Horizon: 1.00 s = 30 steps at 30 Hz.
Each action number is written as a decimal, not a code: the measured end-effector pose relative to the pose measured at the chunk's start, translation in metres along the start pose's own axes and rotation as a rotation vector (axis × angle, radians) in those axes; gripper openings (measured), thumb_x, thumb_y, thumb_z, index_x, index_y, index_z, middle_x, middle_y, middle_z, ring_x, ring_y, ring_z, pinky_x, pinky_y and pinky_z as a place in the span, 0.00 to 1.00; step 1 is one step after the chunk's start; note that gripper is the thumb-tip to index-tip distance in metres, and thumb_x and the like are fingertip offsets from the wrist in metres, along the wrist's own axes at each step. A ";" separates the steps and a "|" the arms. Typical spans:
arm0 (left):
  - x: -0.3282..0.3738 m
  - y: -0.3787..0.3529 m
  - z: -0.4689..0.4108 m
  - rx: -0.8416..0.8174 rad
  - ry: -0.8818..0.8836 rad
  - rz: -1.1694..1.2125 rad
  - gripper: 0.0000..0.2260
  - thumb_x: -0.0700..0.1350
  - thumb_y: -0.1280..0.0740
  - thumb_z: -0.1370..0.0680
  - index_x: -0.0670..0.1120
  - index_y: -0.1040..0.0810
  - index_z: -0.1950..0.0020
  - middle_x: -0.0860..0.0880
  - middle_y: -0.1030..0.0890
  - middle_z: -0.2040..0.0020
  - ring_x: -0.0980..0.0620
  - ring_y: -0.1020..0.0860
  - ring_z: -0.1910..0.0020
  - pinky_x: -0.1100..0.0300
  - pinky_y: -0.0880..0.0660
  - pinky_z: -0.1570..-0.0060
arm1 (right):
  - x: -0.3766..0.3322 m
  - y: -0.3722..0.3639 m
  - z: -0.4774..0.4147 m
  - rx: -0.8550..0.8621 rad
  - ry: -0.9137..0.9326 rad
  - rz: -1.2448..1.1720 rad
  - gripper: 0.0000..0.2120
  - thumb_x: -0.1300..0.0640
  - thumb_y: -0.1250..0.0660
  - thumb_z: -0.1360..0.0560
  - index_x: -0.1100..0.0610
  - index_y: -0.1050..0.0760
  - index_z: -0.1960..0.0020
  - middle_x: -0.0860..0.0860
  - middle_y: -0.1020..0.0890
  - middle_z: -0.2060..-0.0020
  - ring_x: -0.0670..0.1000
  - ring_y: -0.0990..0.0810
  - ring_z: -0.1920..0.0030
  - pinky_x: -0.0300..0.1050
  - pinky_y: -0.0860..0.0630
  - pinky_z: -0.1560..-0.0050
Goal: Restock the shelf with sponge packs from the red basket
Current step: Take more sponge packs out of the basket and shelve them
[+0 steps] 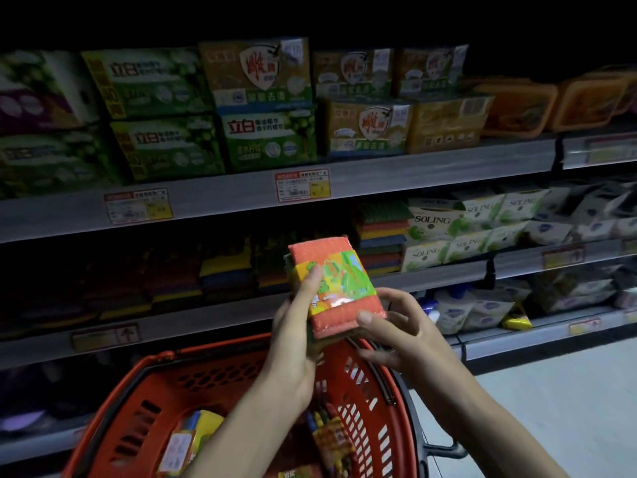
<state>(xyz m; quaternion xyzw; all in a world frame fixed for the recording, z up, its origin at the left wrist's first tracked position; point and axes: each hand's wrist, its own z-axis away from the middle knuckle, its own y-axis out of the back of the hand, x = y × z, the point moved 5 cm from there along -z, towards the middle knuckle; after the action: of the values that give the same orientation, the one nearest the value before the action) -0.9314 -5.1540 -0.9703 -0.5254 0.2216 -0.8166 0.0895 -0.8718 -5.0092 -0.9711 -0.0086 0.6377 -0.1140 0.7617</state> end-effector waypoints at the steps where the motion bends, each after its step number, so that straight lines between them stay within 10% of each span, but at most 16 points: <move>1: 0.001 -0.001 -0.001 0.002 -0.007 0.010 0.31 0.60 0.24 0.29 0.46 0.21 0.32 0.39 0.15 0.42 0.38 0.15 0.43 0.39 0.23 0.35 | 0.000 -0.001 0.001 -0.004 0.014 -0.019 0.26 0.51 0.19 0.31 0.47 0.24 0.35 0.54 0.14 0.45 0.54 0.13 0.44 0.52 0.17 0.43; 8: -0.001 0.004 0.004 -0.007 -0.131 -0.040 0.29 0.51 0.22 0.32 0.50 0.24 0.32 0.44 0.14 0.41 0.45 0.15 0.45 0.47 0.19 0.45 | -0.003 0.011 -0.013 0.081 -0.003 -0.282 0.31 0.65 0.19 0.33 0.56 0.25 0.33 0.60 0.14 0.43 0.62 0.14 0.44 0.54 0.16 0.45; 20: 0.014 0.033 0.009 -0.177 -0.096 -0.525 0.29 0.60 0.23 0.35 0.57 0.19 0.35 0.50 0.14 0.41 0.51 0.16 0.42 0.49 0.21 0.41 | -0.011 0.031 -0.022 0.305 0.116 -0.146 0.28 0.48 0.18 0.37 0.52 0.21 0.39 0.56 0.14 0.45 0.59 0.14 0.44 0.60 0.21 0.41; 24: 0.008 0.035 0.015 -0.160 -0.066 -0.382 0.21 0.49 0.23 0.28 0.46 0.18 0.36 0.44 0.13 0.46 0.51 0.14 0.51 0.63 0.21 0.57 | -0.009 0.021 -0.025 0.329 0.135 -0.153 0.25 0.43 0.21 0.31 0.54 0.22 0.40 0.54 0.15 0.46 0.52 0.15 0.48 0.55 0.21 0.44; 30: 0.009 0.040 0.016 0.113 -0.214 -0.065 0.23 0.48 0.25 0.30 0.43 0.21 0.37 0.44 0.13 0.44 0.46 0.15 0.44 0.50 0.20 0.44 | -0.002 0.000 0.000 0.369 0.094 0.100 0.34 0.34 0.25 0.30 0.43 0.34 0.30 0.48 0.21 0.42 0.48 0.18 0.43 0.51 0.22 0.39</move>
<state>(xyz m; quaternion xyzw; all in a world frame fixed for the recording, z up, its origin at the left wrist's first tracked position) -0.9241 -5.1969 -0.9755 -0.6107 0.1472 -0.7694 0.1159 -0.8723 -5.0084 -0.9691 0.1681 0.6405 -0.1913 0.7245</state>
